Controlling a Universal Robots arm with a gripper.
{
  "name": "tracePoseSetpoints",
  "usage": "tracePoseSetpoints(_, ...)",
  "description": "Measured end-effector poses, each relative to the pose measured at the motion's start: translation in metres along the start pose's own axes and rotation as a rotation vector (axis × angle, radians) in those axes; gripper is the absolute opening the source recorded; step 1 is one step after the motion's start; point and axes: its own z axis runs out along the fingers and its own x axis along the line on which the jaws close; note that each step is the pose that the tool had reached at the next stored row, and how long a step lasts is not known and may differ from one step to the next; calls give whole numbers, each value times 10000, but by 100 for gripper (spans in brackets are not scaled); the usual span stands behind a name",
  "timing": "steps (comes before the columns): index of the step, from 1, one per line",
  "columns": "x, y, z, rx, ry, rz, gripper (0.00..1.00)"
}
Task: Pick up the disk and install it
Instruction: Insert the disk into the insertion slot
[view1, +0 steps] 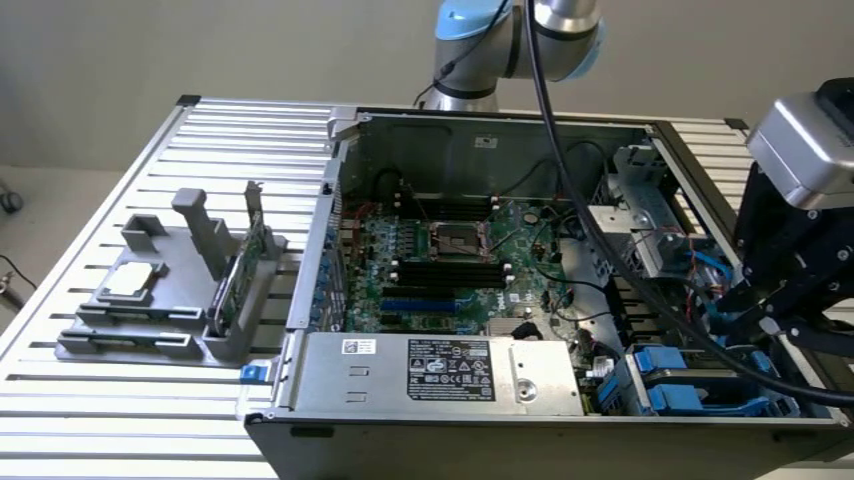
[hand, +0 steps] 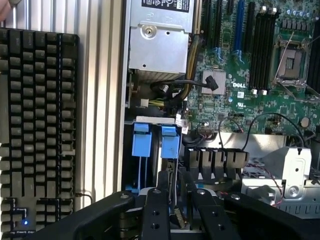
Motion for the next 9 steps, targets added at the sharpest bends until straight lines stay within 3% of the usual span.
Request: tracePoseSetpoints(9, -17, -19, 169, -10, -6, -268, 25)
